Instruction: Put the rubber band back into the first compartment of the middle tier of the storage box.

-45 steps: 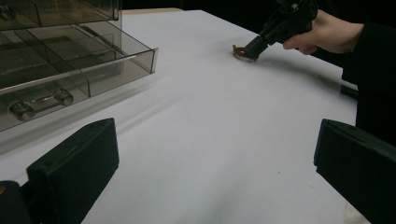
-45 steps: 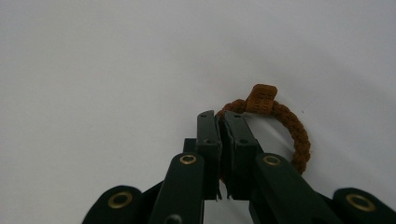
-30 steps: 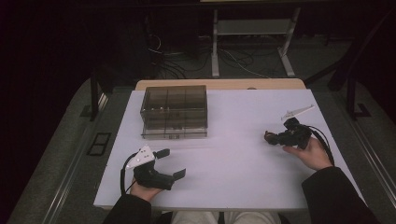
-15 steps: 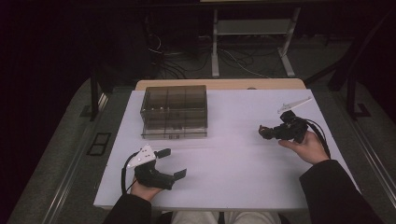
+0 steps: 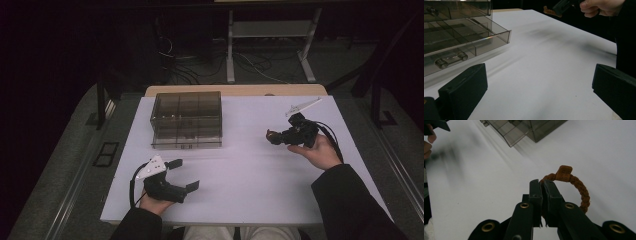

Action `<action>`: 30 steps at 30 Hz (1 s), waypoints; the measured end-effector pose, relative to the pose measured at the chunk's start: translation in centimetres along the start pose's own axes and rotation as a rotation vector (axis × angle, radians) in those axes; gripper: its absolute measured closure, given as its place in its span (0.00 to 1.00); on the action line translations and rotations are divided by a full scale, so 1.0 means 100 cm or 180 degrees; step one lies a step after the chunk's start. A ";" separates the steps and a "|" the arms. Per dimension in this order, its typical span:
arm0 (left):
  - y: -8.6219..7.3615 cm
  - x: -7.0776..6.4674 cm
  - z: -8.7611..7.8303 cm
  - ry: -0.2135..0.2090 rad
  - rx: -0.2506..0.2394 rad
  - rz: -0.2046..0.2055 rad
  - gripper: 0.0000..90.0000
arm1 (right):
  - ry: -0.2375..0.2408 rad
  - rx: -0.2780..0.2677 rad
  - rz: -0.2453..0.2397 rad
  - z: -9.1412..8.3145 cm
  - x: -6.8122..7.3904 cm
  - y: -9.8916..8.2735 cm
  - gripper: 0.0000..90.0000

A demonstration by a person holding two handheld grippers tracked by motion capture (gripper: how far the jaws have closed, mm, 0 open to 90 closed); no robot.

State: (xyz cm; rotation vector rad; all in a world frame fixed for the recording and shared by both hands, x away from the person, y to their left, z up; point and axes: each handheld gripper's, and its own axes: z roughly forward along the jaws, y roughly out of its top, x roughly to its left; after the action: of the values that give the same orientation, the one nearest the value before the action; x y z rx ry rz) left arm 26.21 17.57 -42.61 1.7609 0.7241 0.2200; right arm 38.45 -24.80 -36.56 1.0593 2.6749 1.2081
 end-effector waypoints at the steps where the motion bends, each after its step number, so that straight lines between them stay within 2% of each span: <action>1: 0.000 0.000 0.000 -0.0002 0.0000 0.0001 0.00 | 0.0000 0.0000 0.0000 0.000 0.000 0.000 0.94; 18: 0.000 0.000 -0.001 -0.0003 0.0001 -0.0009 0.00 | 0.0051 0.0013 -0.0142 0.009 0.012 0.022 0.94; 30: 0.000 0.000 -0.001 -0.0012 0.0000 -0.0007 0.00 | 0.0123 -0.0013 -0.0280 0.018 0.026 0.045 0.94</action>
State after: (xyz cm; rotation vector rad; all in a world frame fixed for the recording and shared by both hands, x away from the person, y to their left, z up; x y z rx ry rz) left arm 26.17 17.67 -42.59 1.7599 0.7234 0.2153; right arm 39.50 -20.01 -34.15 0.9163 2.7147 1.2303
